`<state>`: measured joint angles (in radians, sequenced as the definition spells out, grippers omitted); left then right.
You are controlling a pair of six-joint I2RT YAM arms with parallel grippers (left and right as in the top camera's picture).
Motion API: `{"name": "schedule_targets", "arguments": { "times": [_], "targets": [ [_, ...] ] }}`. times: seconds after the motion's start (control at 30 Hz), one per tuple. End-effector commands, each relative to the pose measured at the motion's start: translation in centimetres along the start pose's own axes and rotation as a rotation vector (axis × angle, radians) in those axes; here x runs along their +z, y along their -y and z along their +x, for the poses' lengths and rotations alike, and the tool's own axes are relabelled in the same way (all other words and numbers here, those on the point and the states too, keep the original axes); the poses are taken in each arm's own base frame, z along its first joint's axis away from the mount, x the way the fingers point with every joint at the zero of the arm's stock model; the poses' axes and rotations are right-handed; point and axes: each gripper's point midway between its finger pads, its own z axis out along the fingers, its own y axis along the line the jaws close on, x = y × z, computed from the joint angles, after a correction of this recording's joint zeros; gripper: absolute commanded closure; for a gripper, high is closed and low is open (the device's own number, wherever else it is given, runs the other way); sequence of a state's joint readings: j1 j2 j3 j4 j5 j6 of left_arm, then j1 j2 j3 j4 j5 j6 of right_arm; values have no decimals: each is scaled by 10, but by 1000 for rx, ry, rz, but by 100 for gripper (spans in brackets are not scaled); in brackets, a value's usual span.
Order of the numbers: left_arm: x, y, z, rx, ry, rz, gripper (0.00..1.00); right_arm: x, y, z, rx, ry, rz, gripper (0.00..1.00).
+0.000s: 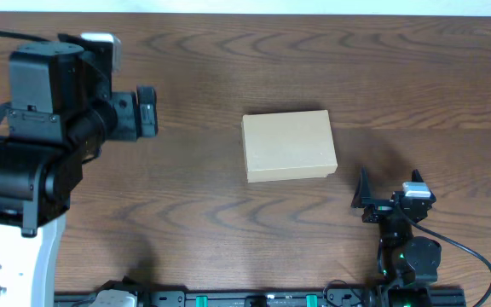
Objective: Pack container
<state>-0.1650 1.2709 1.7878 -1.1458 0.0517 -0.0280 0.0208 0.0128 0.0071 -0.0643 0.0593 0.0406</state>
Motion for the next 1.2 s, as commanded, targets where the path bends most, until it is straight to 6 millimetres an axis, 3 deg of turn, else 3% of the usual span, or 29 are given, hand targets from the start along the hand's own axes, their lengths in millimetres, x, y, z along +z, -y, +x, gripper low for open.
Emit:
{"name": "schedule_targets", "arguments": {
  "times": [0.0, 0.13, 0.33, 0.47, 0.77, 0.93, 1.17],
  "targets": [
    [-34, 2, -35, 48, 214, 8, 5, 0, 1, 1, -12, -2, 4, 1],
    [-68, 4, -68, 130, 453, 3, 5, 0, 1, 1, -12, -2, 4, 1],
    [-91, -8, -66, 137, 744, -24, 5, 0, 1, 1, -12, -2, 4, 1],
    [-81, -23, -30, 136, 829, -54, 5, 0, 1, 1, -12, -2, 4, 1],
    [-14, -45, 68, 102, 681, -106, 5, 0, 1, 1, -12, -2, 4, 1],
    [10, -46, 117, 100, 662, -103, 5, 0, 1, 1, -12, -2, 4, 1],
    [27, -49, 151, 96, 666, -101, 5, 0, 1, 1, -12, -2, 4, 1]
  ]
}}
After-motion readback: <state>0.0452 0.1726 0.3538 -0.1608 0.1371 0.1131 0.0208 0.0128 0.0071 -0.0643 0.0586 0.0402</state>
